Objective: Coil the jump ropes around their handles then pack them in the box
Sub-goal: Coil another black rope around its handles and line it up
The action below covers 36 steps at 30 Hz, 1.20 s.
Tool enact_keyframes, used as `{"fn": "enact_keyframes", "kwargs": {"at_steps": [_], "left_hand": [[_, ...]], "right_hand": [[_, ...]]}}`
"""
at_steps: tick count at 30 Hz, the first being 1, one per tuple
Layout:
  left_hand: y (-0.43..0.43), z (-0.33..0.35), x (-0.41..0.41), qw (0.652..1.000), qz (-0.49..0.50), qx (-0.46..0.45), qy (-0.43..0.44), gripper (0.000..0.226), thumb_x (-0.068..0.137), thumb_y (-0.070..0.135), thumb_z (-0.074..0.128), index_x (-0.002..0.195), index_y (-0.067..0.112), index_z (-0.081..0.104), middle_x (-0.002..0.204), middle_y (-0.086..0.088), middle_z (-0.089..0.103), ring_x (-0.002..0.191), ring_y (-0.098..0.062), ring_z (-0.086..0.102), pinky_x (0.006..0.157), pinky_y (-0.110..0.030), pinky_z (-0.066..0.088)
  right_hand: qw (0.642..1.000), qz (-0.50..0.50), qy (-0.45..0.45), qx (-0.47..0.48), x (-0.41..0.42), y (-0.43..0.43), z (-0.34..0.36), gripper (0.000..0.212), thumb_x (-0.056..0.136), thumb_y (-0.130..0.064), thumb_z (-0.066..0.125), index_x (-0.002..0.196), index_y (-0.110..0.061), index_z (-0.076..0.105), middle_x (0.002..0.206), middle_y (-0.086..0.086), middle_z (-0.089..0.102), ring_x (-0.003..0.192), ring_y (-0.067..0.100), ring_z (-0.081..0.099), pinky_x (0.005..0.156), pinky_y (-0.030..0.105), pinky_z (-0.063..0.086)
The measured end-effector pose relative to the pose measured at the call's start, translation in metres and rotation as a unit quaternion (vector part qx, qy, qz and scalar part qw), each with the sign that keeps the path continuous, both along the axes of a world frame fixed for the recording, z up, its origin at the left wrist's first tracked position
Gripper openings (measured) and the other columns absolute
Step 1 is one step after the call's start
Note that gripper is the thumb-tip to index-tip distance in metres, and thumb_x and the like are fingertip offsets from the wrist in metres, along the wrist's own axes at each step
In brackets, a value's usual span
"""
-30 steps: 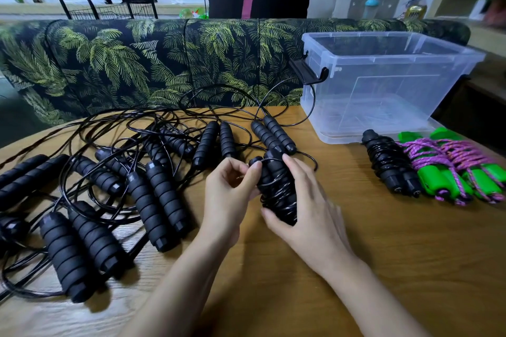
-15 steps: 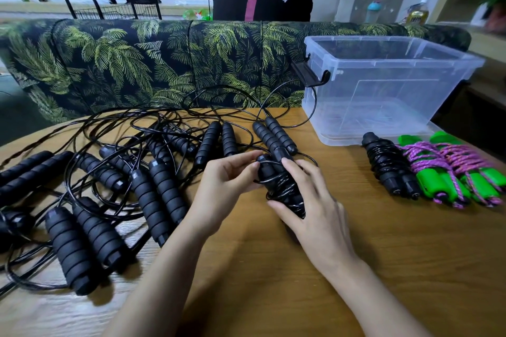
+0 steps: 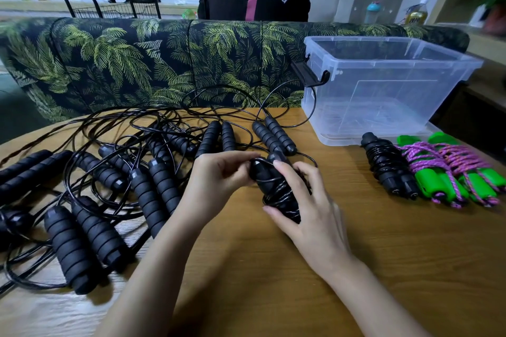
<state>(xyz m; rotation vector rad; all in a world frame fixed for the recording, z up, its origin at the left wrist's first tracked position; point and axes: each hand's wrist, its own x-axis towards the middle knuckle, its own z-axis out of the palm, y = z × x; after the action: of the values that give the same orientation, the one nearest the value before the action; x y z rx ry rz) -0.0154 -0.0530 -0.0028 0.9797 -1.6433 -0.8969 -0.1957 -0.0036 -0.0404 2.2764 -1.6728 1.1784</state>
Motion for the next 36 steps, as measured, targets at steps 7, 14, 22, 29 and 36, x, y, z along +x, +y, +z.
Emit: {"fn": "enact_keyframes", "kwargs": {"at_steps": [7,14,22,29,36], "left_hand": [[0.000,0.008,0.010,0.978,-0.064,0.165,0.112,0.022,0.089,-0.001,0.059,0.107,0.006,0.071,0.094,-0.012,0.076,0.084,-0.020,0.073,0.072,-0.026,0.061],[-0.001,0.010,0.014,0.959,-0.076,0.239,0.133,0.016,0.086,0.002,0.061,0.095,0.004,0.074,0.087,-0.014,0.076,0.071,-0.017,0.072,0.062,-0.020,0.058],[-0.001,0.007,0.009,0.940,-0.109,0.284,0.155,0.044,0.092,-0.013,0.047,0.079,0.013,0.080,0.085,-0.008,0.075,0.076,-0.014,0.072,0.067,-0.023,0.059],[-0.003,-0.003,-0.002,0.931,-0.096,0.309,0.170,0.035,0.092,-0.008,0.047,0.082,0.009,0.075,0.080,-0.005,0.073,0.072,-0.008,0.070,0.075,-0.023,0.060],[0.002,-0.011,-0.020,0.941,-0.094,0.265,0.187,0.030,0.096,0.001,0.047,0.093,0.009,0.076,0.102,-0.011,0.073,0.099,-0.020,0.066,0.083,-0.030,0.057]], "right_hand": [[1.000,0.026,0.010,-0.012,-0.001,0.002,0.002,0.075,0.081,-0.056,0.057,0.149,-0.042,0.028,0.133,-0.004,0.043,0.095,0.015,0.065,0.054,0.030,0.056],[0.998,0.054,0.008,-0.031,-0.001,0.002,0.004,0.075,0.078,-0.056,0.062,0.146,-0.041,0.034,0.128,-0.003,0.046,0.086,0.014,0.065,0.052,0.026,0.055],[0.997,0.064,0.002,-0.044,-0.001,0.002,0.002,0.077,0.077,-0.054,0.066,0.145,-0.046,0.032,0.127,-0.004,0.045,0.079,0.014,0.066,0.052,0.033,0.059],[0.996,0.063,-0.039,-0.039,-0.005,-0.002,-0.002,0.068,0.075,-0.050,0.067,0.138,-0.046,0.042,0.126,-0.005,0.047,0.080,0.011,0.063,0.052,0.034,0.058],[0.987,0.037,-0.147,-0.046,-0.007,-0.009,-0.009,0.061,0.075,-0.048,0.068,0.132,-0.040,0.049,0.126,-0.008,0.050,0.101,0.006,0.058,0.074,0.030,0.057]]}}
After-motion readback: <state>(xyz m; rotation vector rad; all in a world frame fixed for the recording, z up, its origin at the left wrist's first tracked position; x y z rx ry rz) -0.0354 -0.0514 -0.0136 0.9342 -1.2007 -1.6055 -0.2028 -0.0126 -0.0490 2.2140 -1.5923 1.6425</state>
